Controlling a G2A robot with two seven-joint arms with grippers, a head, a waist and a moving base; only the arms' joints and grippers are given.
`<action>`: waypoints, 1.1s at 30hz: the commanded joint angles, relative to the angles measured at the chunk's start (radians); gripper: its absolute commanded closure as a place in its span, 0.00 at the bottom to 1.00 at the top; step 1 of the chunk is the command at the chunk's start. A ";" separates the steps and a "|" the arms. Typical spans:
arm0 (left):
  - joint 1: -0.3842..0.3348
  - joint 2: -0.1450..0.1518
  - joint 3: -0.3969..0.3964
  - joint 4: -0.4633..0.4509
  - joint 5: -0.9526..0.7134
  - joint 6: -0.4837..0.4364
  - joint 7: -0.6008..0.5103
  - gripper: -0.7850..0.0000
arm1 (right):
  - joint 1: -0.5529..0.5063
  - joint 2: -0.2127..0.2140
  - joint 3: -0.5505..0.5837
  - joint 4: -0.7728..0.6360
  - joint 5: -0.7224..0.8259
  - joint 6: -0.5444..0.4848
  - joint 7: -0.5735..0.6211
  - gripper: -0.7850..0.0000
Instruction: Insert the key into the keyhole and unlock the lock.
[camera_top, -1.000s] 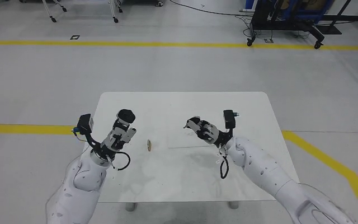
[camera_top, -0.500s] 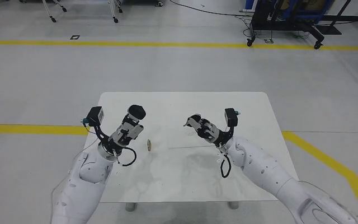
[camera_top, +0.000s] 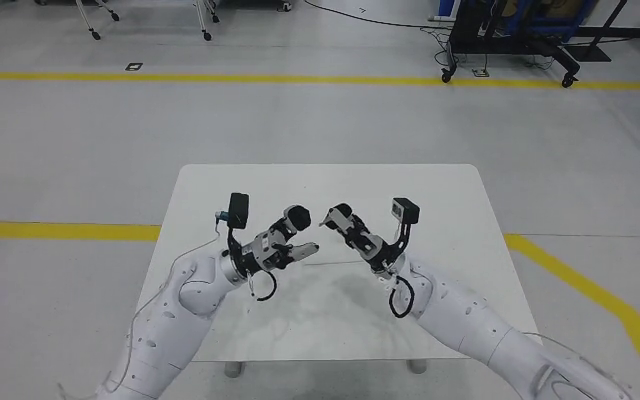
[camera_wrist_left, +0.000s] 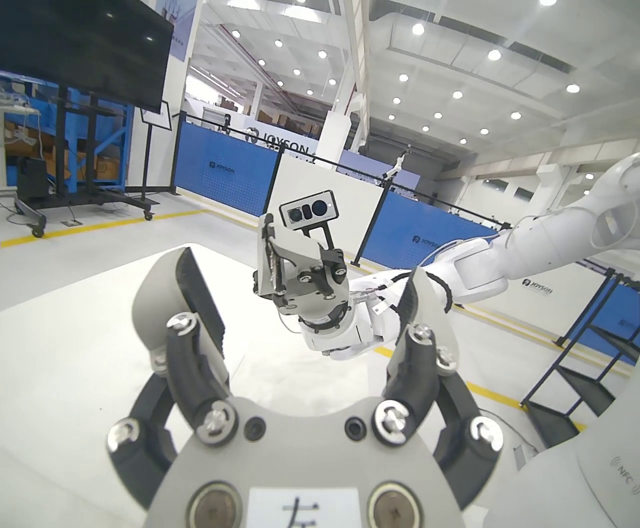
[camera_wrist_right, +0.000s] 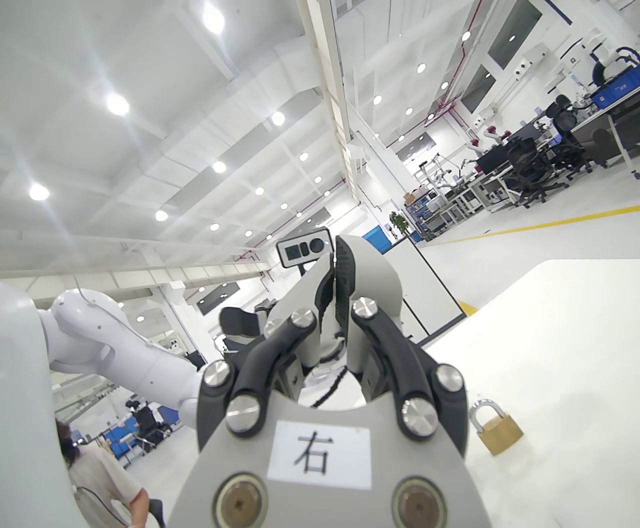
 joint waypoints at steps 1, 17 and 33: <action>-0.019 0.000 0.042 0.014 -0.077 0.000 -0.024 0.28 | -0.005 0.006 0.008 -0.009 0.041 0.000 0.032 1.00; -0.148 0.010 0.133 0.179 -0.537 0.000 -0.324 0.51 | -0.036 0.003 0.109 0.023 0.273 0.000 0.341 1.00; -0.182 -0.009 0.163 0.243 -0.515 0.000 -0.360 0.71 | -0.040 -0.065 0.169 0.096 0.317 0.000 0.534 1.00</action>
